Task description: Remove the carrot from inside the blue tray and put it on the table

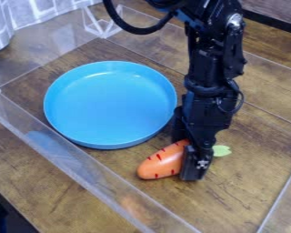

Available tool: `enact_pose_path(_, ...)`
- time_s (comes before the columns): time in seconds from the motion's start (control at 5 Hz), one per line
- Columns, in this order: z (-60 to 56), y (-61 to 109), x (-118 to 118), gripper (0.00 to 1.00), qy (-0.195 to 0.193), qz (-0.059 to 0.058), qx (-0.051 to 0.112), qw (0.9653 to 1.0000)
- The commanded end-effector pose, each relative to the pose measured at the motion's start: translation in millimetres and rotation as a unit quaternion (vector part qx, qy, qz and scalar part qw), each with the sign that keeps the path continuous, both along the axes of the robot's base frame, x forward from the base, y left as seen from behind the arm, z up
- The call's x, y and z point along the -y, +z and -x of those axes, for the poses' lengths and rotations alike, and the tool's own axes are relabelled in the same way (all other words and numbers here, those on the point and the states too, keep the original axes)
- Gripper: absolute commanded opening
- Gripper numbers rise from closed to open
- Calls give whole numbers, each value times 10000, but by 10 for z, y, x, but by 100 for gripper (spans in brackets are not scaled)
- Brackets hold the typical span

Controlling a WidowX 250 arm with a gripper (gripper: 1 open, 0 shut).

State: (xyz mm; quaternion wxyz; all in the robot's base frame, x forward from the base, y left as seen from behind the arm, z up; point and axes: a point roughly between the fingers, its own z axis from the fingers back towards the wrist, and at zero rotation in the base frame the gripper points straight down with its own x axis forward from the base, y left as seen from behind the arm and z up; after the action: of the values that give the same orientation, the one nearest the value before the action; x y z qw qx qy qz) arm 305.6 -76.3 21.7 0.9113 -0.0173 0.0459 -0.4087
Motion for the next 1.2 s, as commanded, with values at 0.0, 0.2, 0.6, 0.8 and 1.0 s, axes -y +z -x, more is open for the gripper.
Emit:
enact_pose_path(0.0, -45, 157, -113, 100, 188, 14, 200, 9996)
enact_pose_path(0.2, -38, 210, -111, 100, 259, 54, 258, 9993)
enact_pose_path(0.6, -21, 287, -92, 0, 424, 131, 339, 9984)
enact_pose_path(0.8, -12, 273, -69, 100, 461, 179, 339, 9982)
enact_pose_path(1.0, -9, 278, -54, 100, 519, 195, 353, 9978)
